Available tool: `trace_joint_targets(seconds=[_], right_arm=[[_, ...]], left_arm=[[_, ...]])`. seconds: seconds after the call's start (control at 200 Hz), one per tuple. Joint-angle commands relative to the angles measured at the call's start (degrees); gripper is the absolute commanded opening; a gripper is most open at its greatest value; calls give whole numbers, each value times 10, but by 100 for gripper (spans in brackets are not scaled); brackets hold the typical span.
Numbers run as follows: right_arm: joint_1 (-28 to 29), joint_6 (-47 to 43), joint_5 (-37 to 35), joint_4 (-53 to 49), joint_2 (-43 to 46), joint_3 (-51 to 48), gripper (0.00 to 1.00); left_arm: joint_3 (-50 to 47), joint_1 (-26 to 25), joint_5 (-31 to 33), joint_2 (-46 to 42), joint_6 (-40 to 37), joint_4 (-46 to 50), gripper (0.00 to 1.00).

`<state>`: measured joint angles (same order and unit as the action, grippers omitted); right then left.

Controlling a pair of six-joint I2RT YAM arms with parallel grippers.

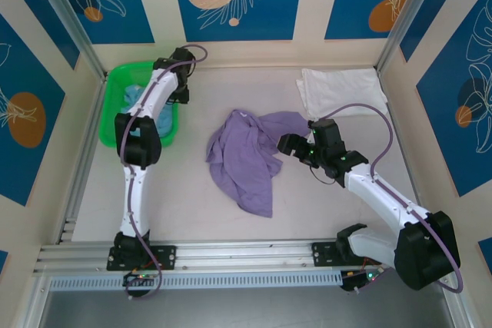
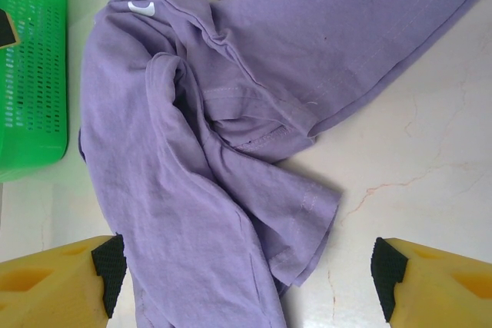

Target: Fold and stack the t-shirts

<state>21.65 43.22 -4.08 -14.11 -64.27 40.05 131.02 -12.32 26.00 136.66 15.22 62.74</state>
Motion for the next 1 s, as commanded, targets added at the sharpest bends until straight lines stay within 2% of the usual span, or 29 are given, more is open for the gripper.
trace_joint_targets(seconds=[0.0, 0.05, 0.15, 0.2, 0.32, 0.47, 0.55, 0.635, 0.71, 0.725, 0.775, 0.89, 0.93, 0.995], right_arm=[[-2, -2, 8, 9, 14, -6, 86], [-3, 0, 7, 9, 16, -7, 85], [-2, 7, 7, 19, 19, -14, 85], [-3, 10, 7, 25, 19, -18, 85], [-3, 17, 10, 34, 15, -23, 85], [-3, 26, 11, 47, 14, -30, 85], [-3, 27, 11, 54, 10, -34, 85], [-3, 26, 12, 57, -1, -31, 85], [-3, 26, 13, 58, -13, -28, 85], [-3, 25, 13, 57, -16, -27, 85], [-3, 24, 9, 52, -24, -23, 85], [-3, 22, -14, 27, -36, -10, 85], [-3, 21, -22, 17, -40, -6, 85], [-5, 25, -40, -6, -47, 3, 85]], left_arm=[[17, 22, 42, 22, -59, -18, 42], [15, 29, 40, 22, -86, -38, 34], [13, 42, 49, 26, -145, -80, 28], [13, 46, 53, 29, -173, -103, 20], [16, 56, 63, 41, -234, -141, 9], [18, 72, 66, 54, -266, -169, 7], [34, 84, 63, 62, -256, -158, 18], [54, 92, 56, 69, -251, -152, 21], [70, 92, 61, 71, -246, -150, 31], [76, 92, 60, 72, -242, -147, 35], [101, 92, 51, 73, -223, -126, 59], [143, 83, -4, 45, -152, -70, 92], [146, 75, -20, 26, -128, -55, 100], [146, 52, -43, -16, -91, -29, 100]])
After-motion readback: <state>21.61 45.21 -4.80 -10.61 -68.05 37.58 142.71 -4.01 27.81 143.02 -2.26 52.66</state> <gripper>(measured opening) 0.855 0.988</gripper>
